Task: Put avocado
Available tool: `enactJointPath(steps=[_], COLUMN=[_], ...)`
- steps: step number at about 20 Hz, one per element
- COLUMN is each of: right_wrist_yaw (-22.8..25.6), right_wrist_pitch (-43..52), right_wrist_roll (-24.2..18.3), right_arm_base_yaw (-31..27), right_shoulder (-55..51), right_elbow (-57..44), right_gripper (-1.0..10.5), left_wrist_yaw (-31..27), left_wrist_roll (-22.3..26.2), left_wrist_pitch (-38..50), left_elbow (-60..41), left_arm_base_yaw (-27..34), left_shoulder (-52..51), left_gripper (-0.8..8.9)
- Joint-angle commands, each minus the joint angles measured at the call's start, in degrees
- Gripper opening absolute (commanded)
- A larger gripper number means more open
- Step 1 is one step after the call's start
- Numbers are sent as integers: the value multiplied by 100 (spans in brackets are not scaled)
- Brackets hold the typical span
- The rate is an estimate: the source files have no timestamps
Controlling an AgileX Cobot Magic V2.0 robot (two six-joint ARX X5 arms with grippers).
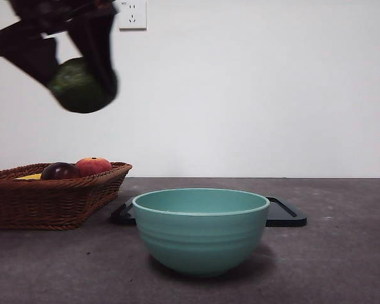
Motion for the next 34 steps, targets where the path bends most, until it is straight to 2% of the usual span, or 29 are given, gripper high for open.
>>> enactJointPath(steps=[1,6,10,19,30,31,34], right_wrist_yaw=[4,4,4,2,2,2,2], right_wrist_pitch=[35,39,39,37,33,33,35], right_wrist_roll=[-22,-26,-26,-26,-26,-26,-26], right_arm_base_yaw=[20,20,20,20,20,20,20], right_shoulder=[13,13,13,13,13,13,13], right_elbow=[105,105,105,105,105,105,105], right_gripper=[643,642,642,642,643,643,643], left_wrist_yaw=[13,13,11,13,11,11,11], left_wrist_roll=[-260,-378,-374,-374,-308,-308,-271], left_wrist_pitch=[170,507,918,1377,1429,1412,1198], left_elbow=[116,116,116,116,125,151,393], left_arm_base_yaw=[-570,-1436,-1762,-1851,-1869,-1869,-1875], left_shoulder=[208,855,1596,2529,2796,2796,2793], left_gripper=[118,118,118,118,128,168,392])
